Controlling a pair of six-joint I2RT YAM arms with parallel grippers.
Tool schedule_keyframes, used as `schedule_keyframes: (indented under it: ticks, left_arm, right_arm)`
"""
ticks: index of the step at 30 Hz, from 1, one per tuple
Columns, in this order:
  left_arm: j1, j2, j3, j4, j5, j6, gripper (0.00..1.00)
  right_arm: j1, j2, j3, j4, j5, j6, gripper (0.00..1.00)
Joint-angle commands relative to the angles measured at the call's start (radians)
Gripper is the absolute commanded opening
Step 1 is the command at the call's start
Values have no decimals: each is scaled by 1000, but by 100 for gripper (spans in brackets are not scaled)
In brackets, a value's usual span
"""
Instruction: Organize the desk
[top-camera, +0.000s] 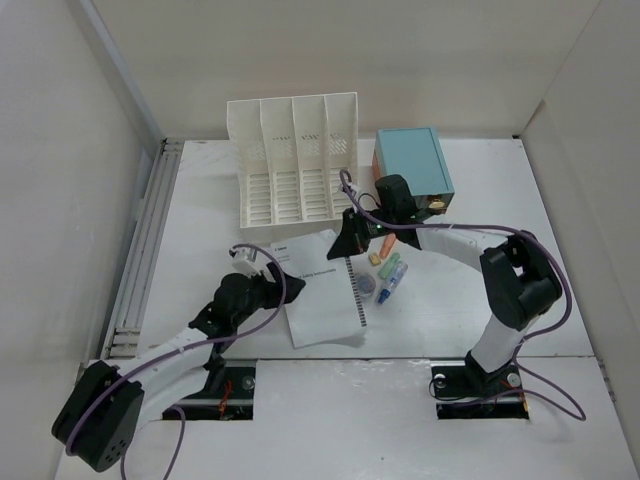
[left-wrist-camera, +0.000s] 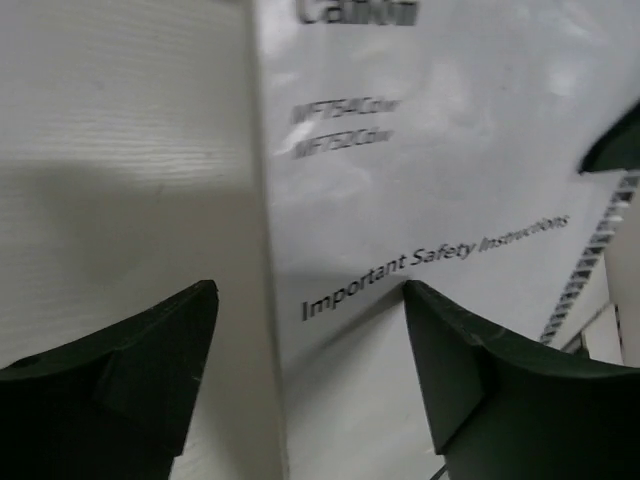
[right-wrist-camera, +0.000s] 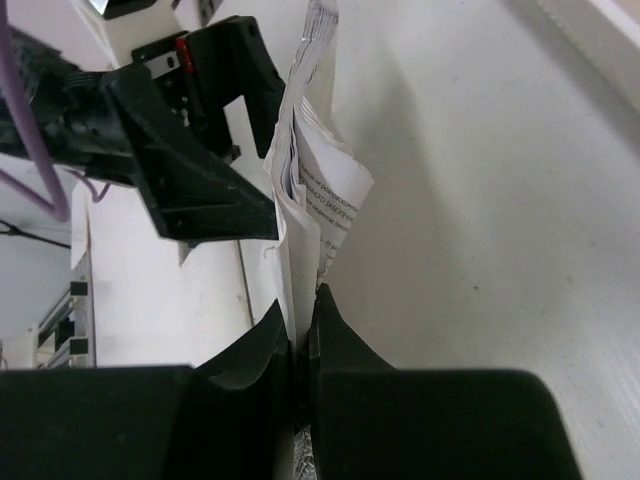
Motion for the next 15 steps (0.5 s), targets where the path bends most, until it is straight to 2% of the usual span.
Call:
schedule_keyframes:
  ticks: [1,2,5,7,10,14,15]
  left_arm:
    - [34,18,-32,275,255,67,69]
    - [50,30,-32,289,275,67,58]
    - [71,30,-32,332,351,67,16]
    - [99,30,-21,373,439,67,3]
    - [114,30,-12,441,546,44,0]
    - [114,16,-33,568,603,-45,0]
    - [114,-1,-21,568,603,-65,0]
  right_arm:
    - [9,-8,28,70,-150,18,0]
    - [9,-8,28,70,-150,18,0]
    - [9,-8,28,70,-159,18,0]
    - [9,-8,28,70,-159,8,0]
    - [9,-8,28,70,-168,8,0]
    - [0,-8,39,70,-193,-12,0]
    - [-10,-8,48,70,-220,-12,30]
